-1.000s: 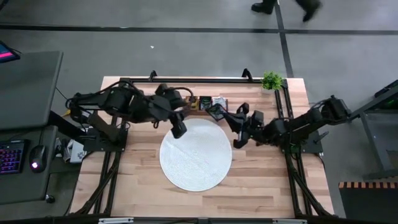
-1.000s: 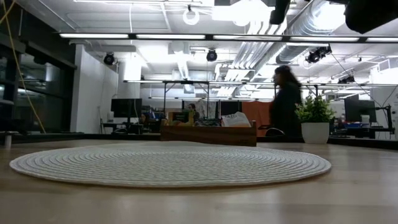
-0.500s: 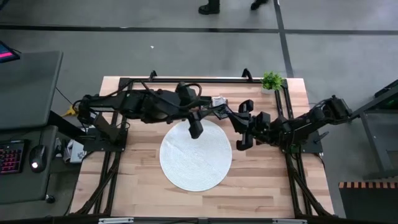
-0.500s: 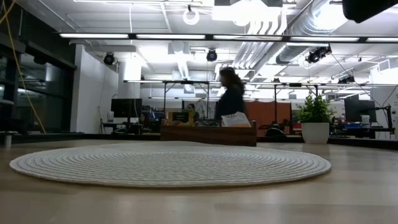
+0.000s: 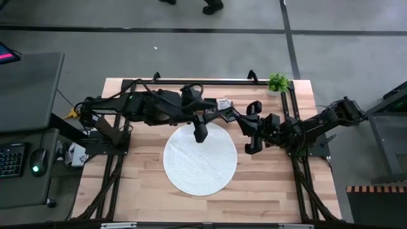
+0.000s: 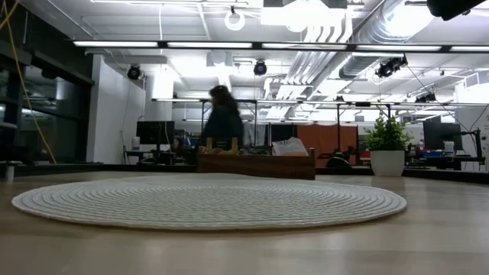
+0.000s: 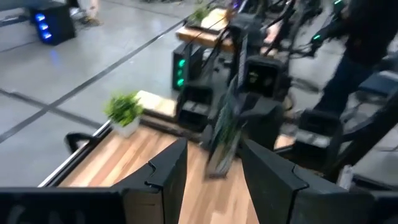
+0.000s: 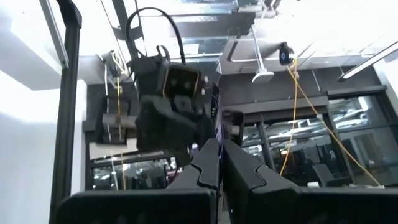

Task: Pick & Place Tea
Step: Put the black tea bag into the middle section of the wooden organizer

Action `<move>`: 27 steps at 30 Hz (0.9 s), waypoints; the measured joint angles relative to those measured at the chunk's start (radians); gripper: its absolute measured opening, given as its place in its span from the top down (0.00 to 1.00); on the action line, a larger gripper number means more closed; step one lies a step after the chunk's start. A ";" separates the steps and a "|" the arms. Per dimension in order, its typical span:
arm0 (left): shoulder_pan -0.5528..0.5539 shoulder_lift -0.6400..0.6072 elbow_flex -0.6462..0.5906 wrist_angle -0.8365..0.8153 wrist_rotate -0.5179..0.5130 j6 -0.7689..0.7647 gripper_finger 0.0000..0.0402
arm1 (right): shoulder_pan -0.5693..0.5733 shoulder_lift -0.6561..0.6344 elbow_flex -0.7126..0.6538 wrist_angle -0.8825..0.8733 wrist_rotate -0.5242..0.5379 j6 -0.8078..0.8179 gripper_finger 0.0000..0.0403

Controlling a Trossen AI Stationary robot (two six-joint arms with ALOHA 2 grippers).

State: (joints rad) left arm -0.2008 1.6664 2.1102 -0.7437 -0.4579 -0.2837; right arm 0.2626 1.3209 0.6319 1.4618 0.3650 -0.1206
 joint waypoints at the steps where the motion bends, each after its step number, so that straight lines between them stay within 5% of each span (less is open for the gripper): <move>1: 0.000 0.000 0.000 0.015 0.010 0.005 0.63 | 0.000 0.000 0.000 -0.002 -0.001 0.003 1.00; 19: 0.025 0.065 0.004 0.070 0.087 -0.009 0.63 | -0.007 -0.022 0.001 -0.017 -0.014 0.008 1.00; 27: 0.031 0.070 0.001 0.054 0.086 -0.011 0.88 | -0.008 -0.022 0.001 -0.028 -0.016 0.011 1.00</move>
State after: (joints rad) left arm -0.1696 1.7367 2.1109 -0.6901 -0.3721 -0.2951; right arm 0.2550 1.2991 0.6327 1.4342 0.3489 -0.1093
